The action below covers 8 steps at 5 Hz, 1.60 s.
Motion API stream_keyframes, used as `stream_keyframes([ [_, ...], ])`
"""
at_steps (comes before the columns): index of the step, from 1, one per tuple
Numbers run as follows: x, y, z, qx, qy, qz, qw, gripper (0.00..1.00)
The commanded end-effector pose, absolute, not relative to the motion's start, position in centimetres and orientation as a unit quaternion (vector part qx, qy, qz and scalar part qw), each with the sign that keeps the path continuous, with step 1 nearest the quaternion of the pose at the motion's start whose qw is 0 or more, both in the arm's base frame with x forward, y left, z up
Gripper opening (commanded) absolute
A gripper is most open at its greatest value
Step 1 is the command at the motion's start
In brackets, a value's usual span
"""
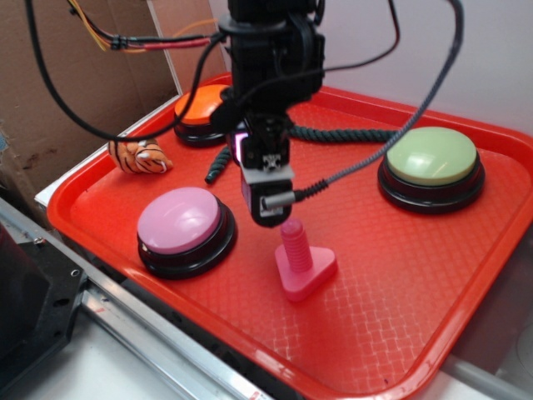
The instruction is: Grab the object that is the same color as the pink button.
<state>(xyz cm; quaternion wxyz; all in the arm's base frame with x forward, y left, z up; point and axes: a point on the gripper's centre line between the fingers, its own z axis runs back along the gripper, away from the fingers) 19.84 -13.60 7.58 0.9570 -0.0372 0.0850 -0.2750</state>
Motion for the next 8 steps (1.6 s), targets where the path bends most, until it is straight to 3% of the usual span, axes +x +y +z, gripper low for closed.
stream_keyframes([
  [1,20.7,-17.2,6.2,-0.037,0.062,-0.342,0.937,1.0],
  [3,20.2,-17.9,6.2,-0.042,0.06,-0.348,0.935,1.0],
  [4,20.4,-17.2,5.4,-0.04,0.068,-0.339,0.938,0.92],
  [5,21.2,-17.2,4.4,-0.036,0.081,-0.34,0.936,0.51],
  [6,21.2,-17.7,3.0,-0.033,0.107,-0.338,0.934,0.0],
  [7,21.0,-17.7,3.7,-0.029,0.096,-0.332,0.938,0.0],
  [8,20.0,-16.5,8.6,-0.021,0.051,-0.256,0.965,0.0],
])
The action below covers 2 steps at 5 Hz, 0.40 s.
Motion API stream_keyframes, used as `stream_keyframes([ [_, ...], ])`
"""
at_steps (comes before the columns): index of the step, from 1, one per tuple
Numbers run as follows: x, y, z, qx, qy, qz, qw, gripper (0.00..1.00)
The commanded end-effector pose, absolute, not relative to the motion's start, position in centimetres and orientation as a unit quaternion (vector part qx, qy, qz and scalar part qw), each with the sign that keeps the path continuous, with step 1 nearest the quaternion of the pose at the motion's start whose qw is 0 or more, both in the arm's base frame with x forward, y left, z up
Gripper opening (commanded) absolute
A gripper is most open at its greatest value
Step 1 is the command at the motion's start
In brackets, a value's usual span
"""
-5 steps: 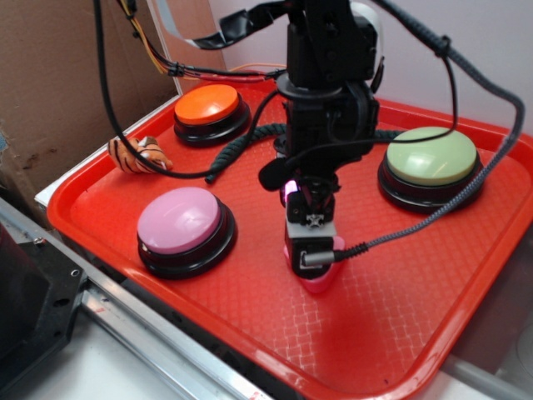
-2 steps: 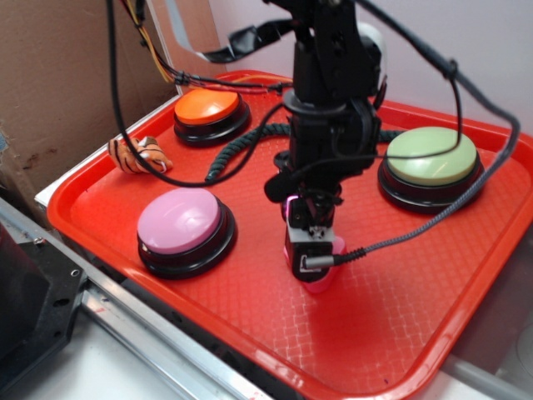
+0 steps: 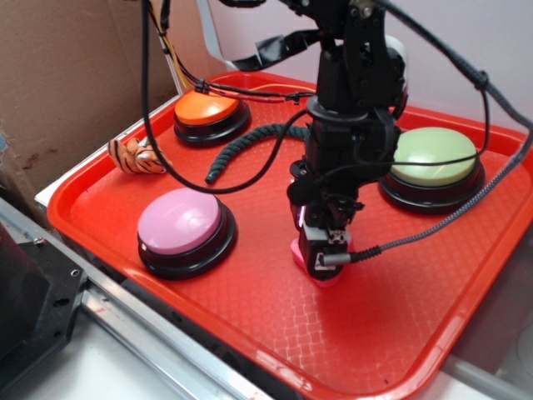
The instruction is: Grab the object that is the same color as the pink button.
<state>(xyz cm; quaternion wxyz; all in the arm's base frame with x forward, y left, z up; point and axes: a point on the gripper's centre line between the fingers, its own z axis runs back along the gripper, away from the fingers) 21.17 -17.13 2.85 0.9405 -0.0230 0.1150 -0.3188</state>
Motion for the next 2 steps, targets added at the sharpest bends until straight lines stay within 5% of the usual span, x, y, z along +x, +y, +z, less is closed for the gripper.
stream_keyframes([
  [1,18.1,-14.5,13.4,-0.028,-0.013,-0.137,0.99,0.0],
  [2,16.7,-12.4,18.2,-0.061,-0.037,-0.113,0.991,0.0],
])
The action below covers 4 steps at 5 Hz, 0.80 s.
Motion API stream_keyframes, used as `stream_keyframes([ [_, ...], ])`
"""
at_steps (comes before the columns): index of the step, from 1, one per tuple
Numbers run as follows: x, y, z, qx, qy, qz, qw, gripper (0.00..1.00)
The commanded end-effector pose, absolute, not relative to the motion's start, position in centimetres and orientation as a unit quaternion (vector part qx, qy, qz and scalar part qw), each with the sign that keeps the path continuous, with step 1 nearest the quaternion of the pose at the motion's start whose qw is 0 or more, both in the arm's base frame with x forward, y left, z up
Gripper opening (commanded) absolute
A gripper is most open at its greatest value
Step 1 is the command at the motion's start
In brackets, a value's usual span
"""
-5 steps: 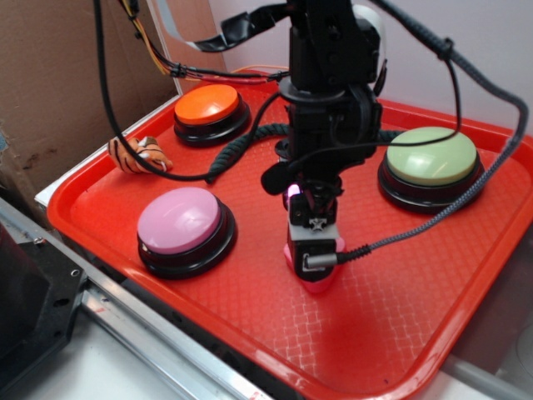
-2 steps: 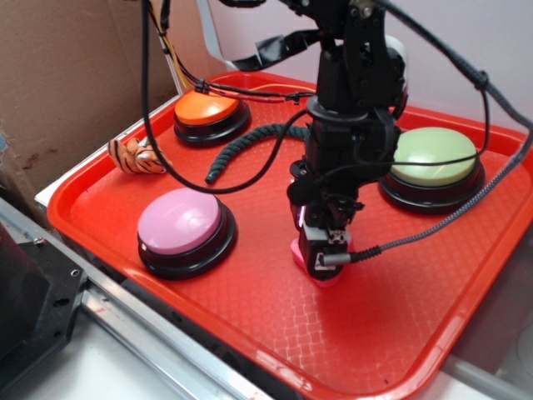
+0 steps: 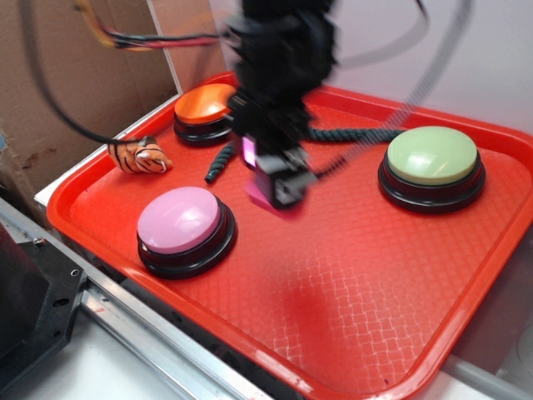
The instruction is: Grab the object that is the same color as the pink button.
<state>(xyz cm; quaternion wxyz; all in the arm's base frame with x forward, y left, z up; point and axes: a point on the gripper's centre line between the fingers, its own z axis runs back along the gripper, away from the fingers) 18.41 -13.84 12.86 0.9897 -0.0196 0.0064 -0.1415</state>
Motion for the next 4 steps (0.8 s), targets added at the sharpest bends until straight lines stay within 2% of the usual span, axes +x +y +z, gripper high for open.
stream_keyframes([
  [1,16.3,-10.9,23.3,-0.05,-0.034,-0.109,0.992,0.0],
  [2,16.5,-10.6,24.5,-0.034,-0.023,-0.101,0.994,0.0],
  [3,16.6,-11.3,25.2,-0.017,-0.037,-0.11,0.993,0.0],
  [4,16.4,-11.6,24.9,-0.004,-0.034,-0.117,0.992,0.0],
])
